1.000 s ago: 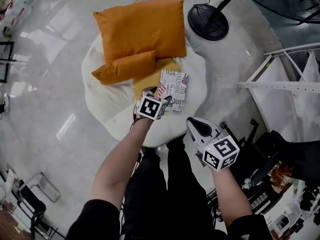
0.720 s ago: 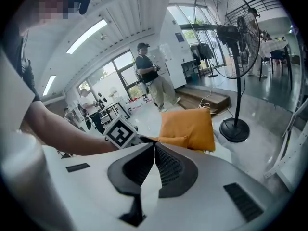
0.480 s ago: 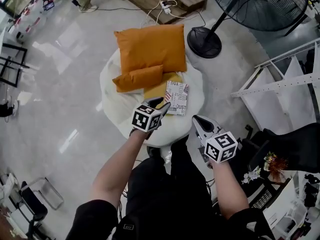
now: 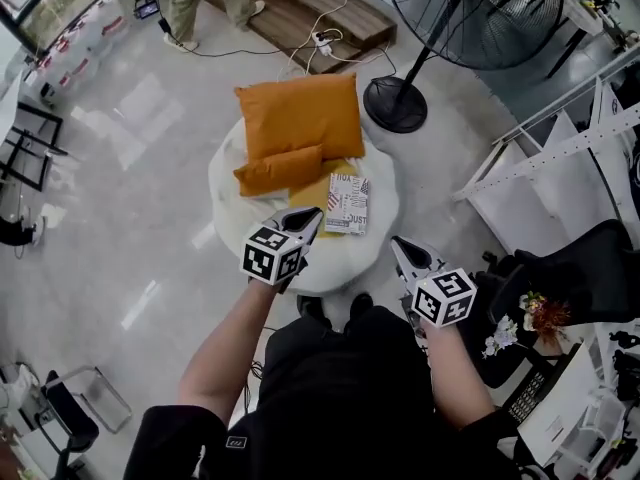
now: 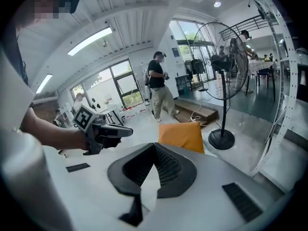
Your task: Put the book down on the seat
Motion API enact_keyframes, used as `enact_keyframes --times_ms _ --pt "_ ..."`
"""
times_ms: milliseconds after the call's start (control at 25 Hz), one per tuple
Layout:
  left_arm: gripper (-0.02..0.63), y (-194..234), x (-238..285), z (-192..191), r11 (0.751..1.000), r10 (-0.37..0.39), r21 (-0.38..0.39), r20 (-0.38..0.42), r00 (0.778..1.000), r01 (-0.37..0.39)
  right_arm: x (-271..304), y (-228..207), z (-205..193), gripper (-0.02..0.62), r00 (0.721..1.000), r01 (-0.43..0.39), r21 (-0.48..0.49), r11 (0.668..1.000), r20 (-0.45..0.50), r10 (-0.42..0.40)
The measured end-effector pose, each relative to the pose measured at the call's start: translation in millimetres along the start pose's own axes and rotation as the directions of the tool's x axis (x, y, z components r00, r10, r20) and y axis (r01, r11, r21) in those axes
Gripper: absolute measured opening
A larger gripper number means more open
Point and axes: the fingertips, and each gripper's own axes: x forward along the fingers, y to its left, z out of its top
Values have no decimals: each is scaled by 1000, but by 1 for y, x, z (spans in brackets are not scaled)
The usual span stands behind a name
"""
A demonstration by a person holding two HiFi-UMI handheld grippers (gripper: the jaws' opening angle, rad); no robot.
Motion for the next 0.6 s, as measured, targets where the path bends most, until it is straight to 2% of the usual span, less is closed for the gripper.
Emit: enact_keyframes --times_ms 160,320,440,600 --pt "8 -33 -30 17 997 18 68 40 999 -21 -25 9 3 8 999 -36 -20 999 24 36" --pt "5 -63 -44 23 989 67 127 68 995 -75 -51 8 15 8 993 -68 -59 996 93 74" --pt "3 -94 -48 28 988 113 93 109 988 -124 -89 -1 16 8 985 -89 -50 995 145 95" --pt "2 -139 -53 43 981 184 21 176 967 -191 -146 -22 4 8 981 -94 -45 995 167 101"
